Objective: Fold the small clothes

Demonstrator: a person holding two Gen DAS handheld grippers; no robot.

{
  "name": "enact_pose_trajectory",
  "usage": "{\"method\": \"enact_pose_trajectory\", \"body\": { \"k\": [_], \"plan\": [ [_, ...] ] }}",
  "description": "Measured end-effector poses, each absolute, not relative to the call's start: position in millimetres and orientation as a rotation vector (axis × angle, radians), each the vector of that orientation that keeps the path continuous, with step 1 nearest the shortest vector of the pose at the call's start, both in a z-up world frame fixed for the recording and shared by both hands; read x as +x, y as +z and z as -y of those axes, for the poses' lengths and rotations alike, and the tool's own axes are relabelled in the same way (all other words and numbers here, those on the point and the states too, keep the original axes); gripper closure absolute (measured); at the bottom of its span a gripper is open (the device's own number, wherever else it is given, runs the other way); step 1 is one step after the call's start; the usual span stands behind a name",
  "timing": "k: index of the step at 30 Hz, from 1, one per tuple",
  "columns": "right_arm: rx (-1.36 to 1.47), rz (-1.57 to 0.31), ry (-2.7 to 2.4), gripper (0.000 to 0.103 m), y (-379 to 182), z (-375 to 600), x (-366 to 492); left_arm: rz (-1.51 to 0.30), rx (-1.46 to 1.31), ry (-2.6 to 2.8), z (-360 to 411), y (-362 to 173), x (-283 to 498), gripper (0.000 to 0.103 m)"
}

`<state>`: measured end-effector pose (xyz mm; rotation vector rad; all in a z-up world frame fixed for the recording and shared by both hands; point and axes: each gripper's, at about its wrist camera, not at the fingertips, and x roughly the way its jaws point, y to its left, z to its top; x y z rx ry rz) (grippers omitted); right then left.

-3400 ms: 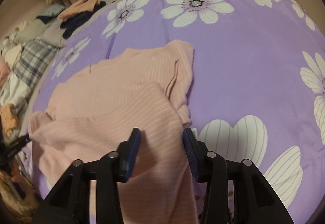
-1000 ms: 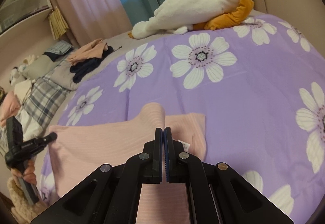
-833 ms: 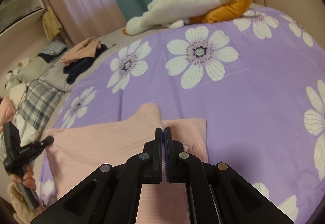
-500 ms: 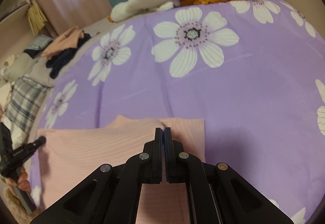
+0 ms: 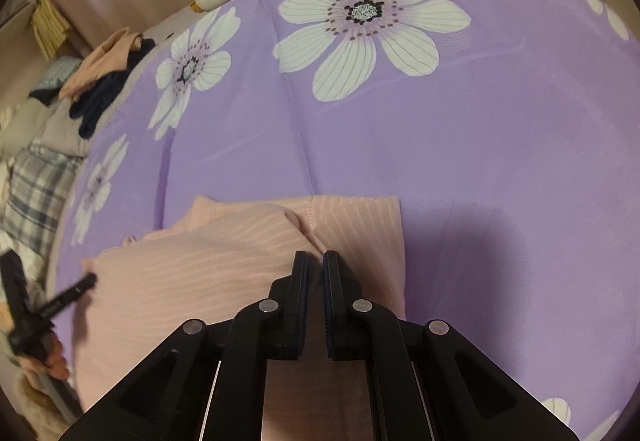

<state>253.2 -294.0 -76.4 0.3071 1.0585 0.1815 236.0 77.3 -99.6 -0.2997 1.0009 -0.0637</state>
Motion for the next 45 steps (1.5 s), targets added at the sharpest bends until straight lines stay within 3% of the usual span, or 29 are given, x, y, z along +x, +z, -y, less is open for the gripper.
{"method": "enact_pose_trajectory", "body": {
  "k": [3, 8, 9, 11, 12, 16, 21, 31, 45],
  "plan": [
    [0.353, -1.067, 0.202, 0.059, -76, 295, 262, -1.000, -0.319, -0.067, -79, -100, 235, 0.094],
    [0.435, -1.091, 0.231, 0.058, -82, 297, 273, -1.000, -0.336, -0.074, -79, -100, 235, 0.094],
    [0.429, -1.099, 0.232, 0.059, -83, 295, 274, -0.997, -0.338, -0.075, -79, -100, 235, 0.094],
    [0.409, -1.089, 0.240, 0.079, -81, 290, 275, -0.984, -0.345, -0.083, -79, -97, 233, 0.095],
    [0.429, -1.081, 0.260, 0.097, -79, 291, 276, -0.975, -0.348, -0.086, -80, -95, 231, 0.096],
    [0.462, -0.939, 0.297, 0.097, -44, 296, 263, -0.934, -0.342, -0.105, -79, -83, 224, 0.097],
    [0.191, -0.752, 0.140, 0.099, 9, 279, 247, -0.934, -0.322, -0.100, -77, -81, 226, 0.096],
    [0.339, -1.039, 0.162, 0.099, -48, 306, 236, -0.980, -0.258, -0.050, -78, -90, 210, 0.096],
    [0.225, -1.091, 0.342, 0.099, -62, 239, 185, -0.989, -0.250, -0.034, -84, -85, 190, 0.096]
  ]
}}
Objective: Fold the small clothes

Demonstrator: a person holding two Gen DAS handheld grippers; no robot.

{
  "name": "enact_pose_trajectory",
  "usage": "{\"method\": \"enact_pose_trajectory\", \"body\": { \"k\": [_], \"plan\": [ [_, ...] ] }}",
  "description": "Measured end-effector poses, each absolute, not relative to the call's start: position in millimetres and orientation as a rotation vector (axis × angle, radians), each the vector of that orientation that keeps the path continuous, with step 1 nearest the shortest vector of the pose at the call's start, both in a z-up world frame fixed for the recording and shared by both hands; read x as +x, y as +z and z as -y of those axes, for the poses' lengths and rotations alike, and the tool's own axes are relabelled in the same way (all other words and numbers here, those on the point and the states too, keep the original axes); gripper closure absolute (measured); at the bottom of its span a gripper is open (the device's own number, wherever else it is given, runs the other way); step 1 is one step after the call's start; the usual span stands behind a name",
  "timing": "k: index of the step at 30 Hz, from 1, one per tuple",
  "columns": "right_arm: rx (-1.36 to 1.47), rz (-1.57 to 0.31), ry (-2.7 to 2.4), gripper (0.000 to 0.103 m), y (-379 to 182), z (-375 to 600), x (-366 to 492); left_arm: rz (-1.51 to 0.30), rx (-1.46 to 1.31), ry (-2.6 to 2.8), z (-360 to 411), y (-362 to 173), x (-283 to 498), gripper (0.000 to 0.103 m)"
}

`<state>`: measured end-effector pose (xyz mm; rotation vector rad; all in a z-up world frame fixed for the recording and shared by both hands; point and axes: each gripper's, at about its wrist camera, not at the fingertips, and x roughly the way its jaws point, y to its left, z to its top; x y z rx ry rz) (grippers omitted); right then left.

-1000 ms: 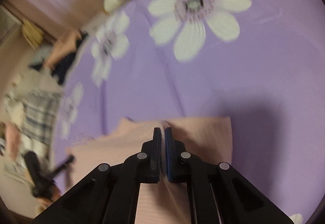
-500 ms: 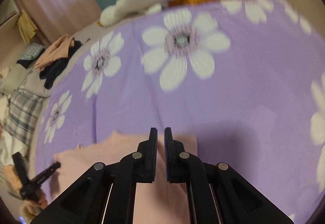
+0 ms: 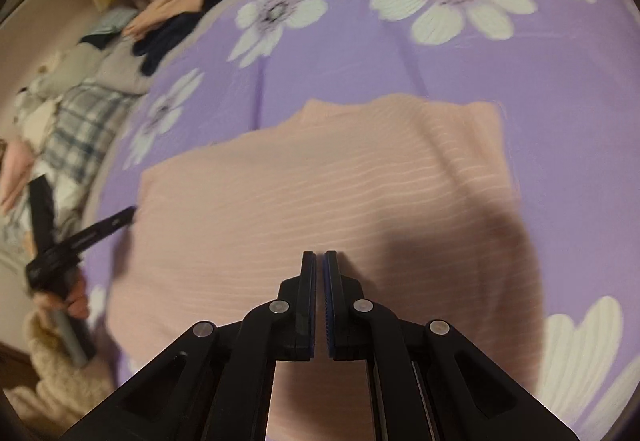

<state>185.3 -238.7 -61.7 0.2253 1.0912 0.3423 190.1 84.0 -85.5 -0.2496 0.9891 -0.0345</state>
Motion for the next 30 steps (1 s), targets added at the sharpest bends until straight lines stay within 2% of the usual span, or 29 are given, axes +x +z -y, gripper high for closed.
{"method": "enact_pose_trajectory", "body": {
  "k": [2, 3, 5, 6, 7, 9, 11, 13, 15, 18, 24, 27, 30],
  "plan": [
    [0.291, -1.043, 0.317, 0.095, -50, 256, 188, -0.994, -0.248, -0.035, -83, -87, 188, 0.097],
    [0.311, -1.026, 0.297, 0.090, -46, 264, 188, -0.994, -0.252, -0.037, -84, -87, 186, 0.097],
    [0.312, -0.977, 0.210, 0.072, -35, 284, 190, -0.994, -0.268, -0.038, -85, -87, 183, 0.097],
    [0.308, -0.967, 0.184, 0.059, -35, 287, 191, -0.994, -0.286, -0.045, -87, -87, 180, 0.097],
    [0.311, -0.959, 0.154, 0.054, -33, 297, 191, -0.992, -0.302, -0.051, -89, -86, 178, 0.097],
    [0.339, -0.970, 0.133, 0.054, -40, 310, 190, -0.983, -0.333, -0.056, -93, -84, 170, 0.096],
    [0.362, -1.006, 0.124, 0.052, -49, 317, 188, -0.978, -0.353, -0.054, -97, -82, 163, 0.082],
    [0.368, -1.038, 0.120, 0.045, -59, 320, 181, -0.988, -0.378, -0.049, -100, -83, 155, 0.056],
    [0.408, -1.051, 0.136, 0.042, -70, 324, 167, -1.010, -0.408, -0.074, -100, -88, 148, 0.049],
    [0.526, -1.067, 0.167, 0.039, -82, 330, 146, -1.071, -0.461, -0.117, -97, -101, 141, 0.049],
    [0.589, -1.015, 0.162, 0.038, -88, 325, 104, -1.058, -0.495, -0.157, -84, -104, 139, 0.045],
    [0.617, -0.984, 0.176, 0.036, -91, 317, 108, -1.063, -0.545, -0.200, -76, -109, 148, 0.046],
    [0.618, -0.947, 0.173, 0.036, -95, 307, 122, -1.046, -0.531, -0.179, -68, -109, 153, 0.051]
  ]
}}
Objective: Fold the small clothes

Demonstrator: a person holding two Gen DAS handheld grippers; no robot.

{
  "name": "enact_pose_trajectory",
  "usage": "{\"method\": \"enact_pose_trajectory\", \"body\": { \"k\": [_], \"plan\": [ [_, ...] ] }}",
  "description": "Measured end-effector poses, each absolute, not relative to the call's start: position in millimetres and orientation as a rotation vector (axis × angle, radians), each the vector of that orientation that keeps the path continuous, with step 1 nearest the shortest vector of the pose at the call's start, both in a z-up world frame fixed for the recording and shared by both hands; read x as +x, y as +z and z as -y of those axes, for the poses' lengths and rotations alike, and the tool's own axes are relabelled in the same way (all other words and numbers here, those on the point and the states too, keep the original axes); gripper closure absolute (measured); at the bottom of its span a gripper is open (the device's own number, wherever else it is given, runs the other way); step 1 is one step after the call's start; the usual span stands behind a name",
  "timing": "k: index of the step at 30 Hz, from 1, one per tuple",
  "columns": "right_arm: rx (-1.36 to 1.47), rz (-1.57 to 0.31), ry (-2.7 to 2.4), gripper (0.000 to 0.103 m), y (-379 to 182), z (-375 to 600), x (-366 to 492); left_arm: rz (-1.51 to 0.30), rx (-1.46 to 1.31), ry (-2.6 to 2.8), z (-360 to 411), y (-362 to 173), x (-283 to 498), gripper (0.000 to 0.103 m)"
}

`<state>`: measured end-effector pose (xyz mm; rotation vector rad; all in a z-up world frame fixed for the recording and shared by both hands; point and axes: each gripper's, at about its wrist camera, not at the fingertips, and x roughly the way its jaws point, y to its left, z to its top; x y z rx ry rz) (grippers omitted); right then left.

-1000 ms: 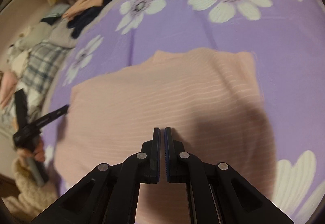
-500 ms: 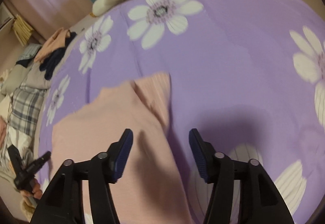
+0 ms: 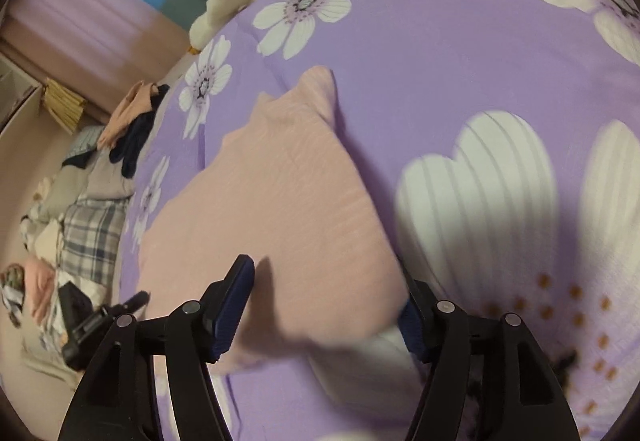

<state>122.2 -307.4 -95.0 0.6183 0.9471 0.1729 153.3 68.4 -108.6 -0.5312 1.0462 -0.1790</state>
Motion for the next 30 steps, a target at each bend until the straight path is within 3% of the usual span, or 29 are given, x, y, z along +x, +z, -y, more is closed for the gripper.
{"method": "enact_pose_trajectory", "body": {
  "k": [3, 4, 5, 6, 7, 8, 10, 21, 30],
  "plan": [
    [0.621, -0.916, 0.197, 0.036, -97, 295, 139, -1.033, -0.524, -0.165, -64, -109, 157, 0.063],
    [0.619, -0.911, 0.201, 0.037, -97, 292, 141, -1.033, -0.521, -0.171, -62, -110, 159, 0.075],
    [0.613, -0.903, 0.207, 0.039, -98, 287, 146, -1.033, -0.516, -0.187, -59, -109, 160, 0.080],
    [0.597, -0.898, 0.212, 0.048, -98, 281, 151, -1.029, -0.514, -0.183, -58, -108, 160, 0.084],
    [0.589, -0.899, 0.214, 0.067, -100, 278, 152, -1.022, -0.513, -0.171, -57, -106, 159, 0.086],
    [0.585, -0.913, 0.216, 0.078, -102, 275, 155, -1.015, -0.507, -0.166, -56, -104, 157, 0.087],
    [0.599, -0.915, 0.194, 0.083, -99, 274, 154, -0.993, -0.510, -0.162, -56, -97, 152, 0.090],
    [0.566, -0.790, 0.293, 0.086, -21, 269, 104, -0.937, -0.535, -0.254, -42, -50, 101, 0.090],
    [0.609, -0.851, 0.230, 0.086, -48, 291, 57, -1.031, -0.615, -0.197, -41, -79, 36, 0.090]
  ]
}}
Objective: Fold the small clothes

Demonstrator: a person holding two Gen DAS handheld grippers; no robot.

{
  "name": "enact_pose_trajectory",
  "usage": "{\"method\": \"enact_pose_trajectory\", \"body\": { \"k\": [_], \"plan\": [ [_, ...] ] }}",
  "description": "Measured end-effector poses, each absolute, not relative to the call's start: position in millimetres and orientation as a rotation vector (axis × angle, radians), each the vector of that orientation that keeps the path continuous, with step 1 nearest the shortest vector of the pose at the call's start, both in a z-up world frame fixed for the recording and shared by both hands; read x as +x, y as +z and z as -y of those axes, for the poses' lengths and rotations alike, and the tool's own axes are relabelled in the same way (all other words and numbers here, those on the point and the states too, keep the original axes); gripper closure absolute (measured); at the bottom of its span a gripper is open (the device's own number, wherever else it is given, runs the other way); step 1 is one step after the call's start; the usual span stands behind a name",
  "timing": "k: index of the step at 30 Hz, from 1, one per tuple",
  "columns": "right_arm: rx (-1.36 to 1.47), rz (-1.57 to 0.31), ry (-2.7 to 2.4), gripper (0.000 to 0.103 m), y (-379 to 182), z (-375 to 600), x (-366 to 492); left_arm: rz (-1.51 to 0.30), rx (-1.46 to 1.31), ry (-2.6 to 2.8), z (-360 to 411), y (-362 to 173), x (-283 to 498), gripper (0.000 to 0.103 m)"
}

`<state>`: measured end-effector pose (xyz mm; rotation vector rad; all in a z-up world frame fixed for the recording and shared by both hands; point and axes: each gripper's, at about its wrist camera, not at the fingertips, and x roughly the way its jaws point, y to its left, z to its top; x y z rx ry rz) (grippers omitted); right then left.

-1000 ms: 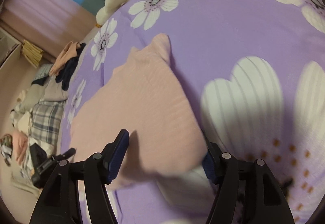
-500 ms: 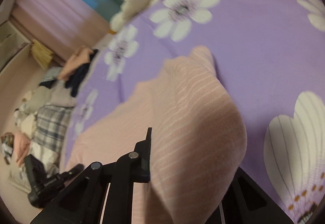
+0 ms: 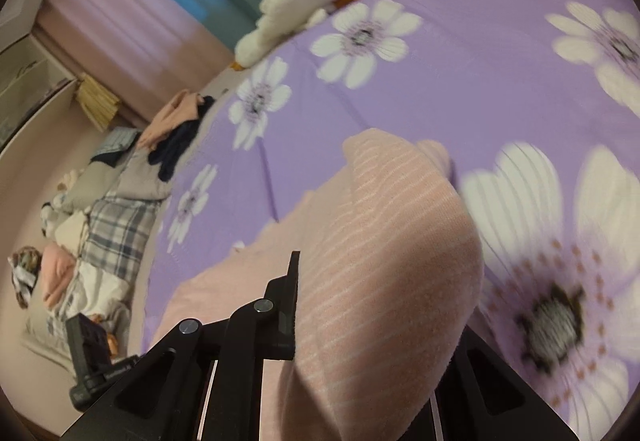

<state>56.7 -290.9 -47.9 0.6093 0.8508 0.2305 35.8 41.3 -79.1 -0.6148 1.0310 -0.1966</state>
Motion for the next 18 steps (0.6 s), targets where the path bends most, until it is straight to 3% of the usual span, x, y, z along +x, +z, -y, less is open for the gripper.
{"method": "enact_pose_trajectory", "body": {
  "k": [8, 13, 18],
  "plan": [
    [0.609, -0.896, 0.176, 0.087, -61, 294, 45, -1.049, -0.527, -0.134, -41, -90, 18, 0.084],
    [0.481, -0.874, 0.138, 0.087, -44, 275, 47, -1.048, -0.499, -0.107, -52, -85, 7, 0.058],
    [0.301, -0.832, 0.153, 0.087, -18, 242, 50, -1.046, -0.541, -0.058, -74, -83, -7, 0.050]
  ]
}}
